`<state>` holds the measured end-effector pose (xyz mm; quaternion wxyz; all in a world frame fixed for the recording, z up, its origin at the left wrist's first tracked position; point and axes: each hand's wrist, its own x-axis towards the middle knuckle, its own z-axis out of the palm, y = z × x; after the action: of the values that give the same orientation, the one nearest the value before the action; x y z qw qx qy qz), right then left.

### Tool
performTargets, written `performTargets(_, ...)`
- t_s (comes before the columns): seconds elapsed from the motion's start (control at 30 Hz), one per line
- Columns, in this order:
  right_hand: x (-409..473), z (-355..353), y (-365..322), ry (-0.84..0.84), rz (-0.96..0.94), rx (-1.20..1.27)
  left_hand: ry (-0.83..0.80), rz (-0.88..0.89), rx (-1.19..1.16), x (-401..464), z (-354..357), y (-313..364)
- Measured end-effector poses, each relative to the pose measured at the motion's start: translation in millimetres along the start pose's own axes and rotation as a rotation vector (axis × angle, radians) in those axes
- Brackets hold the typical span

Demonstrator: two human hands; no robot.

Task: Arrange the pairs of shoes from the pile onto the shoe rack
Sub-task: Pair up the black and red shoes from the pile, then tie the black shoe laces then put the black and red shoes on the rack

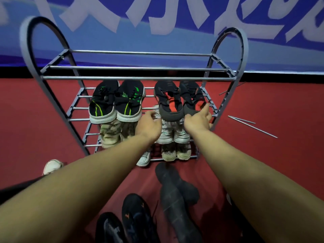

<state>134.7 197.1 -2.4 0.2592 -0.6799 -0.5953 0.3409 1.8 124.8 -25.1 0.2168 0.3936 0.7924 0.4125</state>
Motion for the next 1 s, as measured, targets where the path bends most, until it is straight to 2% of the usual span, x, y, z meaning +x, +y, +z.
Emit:
performTargets(0.13,-38,24,26,0.078,-0.003,-0.011,-0.04,-0.041,-0.13,-31,-3,-45)
performTargets(0.23,-68,56,65,-0.053,0.01,-0.113,-0.031,-0.111,-0.146,-53,-2,-95)
performTargets(0.4,-125,109,144,-0.335,0.192,-0.308,0.028,-0.326,-0.178,-101,19,-178)
performTargets(0.47,-148,120,178,-0.429,0.201,-0.409,0.003,-0.4,-0.203,-127,29,-211)
performTargets(0.6,-166,118,231,-0.496,0.252,-0.649,0.022,-0.567,-0.205,-167,34,-274)
performTargets(0.7,-164,123,240,-0.495,0.237,-0.66,0.074,-0.67,-0.106,-181,24,-297)
performTargets(0.77,-166,135,237,-0.617,0.142,-0.633,0.08,-0.71,0.049,-188,18,-304)
performTargets(0.8,-171,141,234,-0.677,0.115,-0.64,0.071,-0.745,0.139,-192,16,-302)
performTargets(0.87,-183,152,238,-0.76,0.097,-0.708,0.041,-0.926,0.209,-203,17,-309)
performTargets(0.93,-198,157,248,-0.826,0.146,-0.745,-0.052,-1.114,0.16,-215,23,-322)
performTargets(1.0,-208,164,259,-0.854,0.178,-0.755,-0.209,-1.171,0.026,-224,34,-345)
